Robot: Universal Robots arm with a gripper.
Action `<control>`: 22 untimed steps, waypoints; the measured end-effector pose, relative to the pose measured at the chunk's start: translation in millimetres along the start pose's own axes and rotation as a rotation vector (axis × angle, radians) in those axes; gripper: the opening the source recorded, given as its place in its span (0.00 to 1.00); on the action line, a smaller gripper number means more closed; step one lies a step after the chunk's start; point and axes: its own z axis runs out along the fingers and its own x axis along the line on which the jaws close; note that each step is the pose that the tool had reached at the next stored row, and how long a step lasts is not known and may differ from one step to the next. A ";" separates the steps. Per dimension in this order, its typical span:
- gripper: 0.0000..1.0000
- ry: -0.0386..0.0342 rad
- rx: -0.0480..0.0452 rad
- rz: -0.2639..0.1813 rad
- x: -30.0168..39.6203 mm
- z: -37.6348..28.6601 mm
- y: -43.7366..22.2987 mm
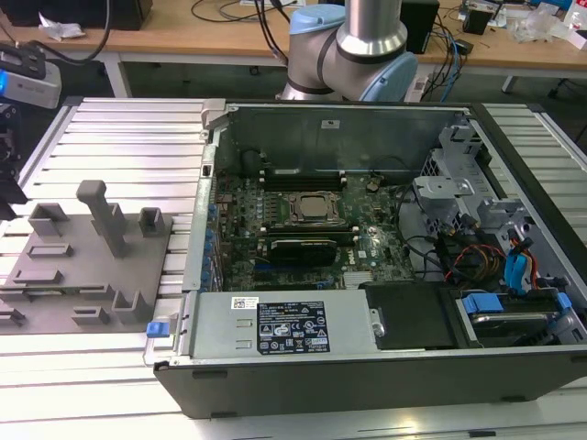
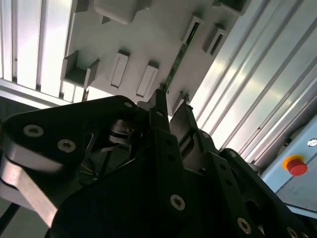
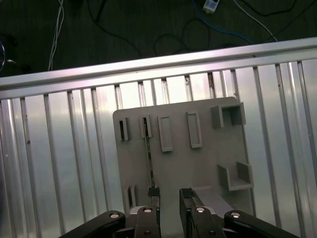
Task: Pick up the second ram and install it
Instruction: 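Pick up the second ram and move it above second insertion slot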
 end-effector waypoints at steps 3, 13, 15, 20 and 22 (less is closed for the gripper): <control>0.30 0.0000 0.0000 0.000 0.0 2.5 -0.1; 0.30 0.0000 0.0000 0.000 0.1 10.9 -0.5; 0.30 0.0000 -0.0001 0.000 0.2 12.8 -0.6; 0.30 0.0000 0.0000 0.000 0.2 16.6 -0.8; 0.30 0.0001 -0.0001 0.000 0.3 18.7 -0.9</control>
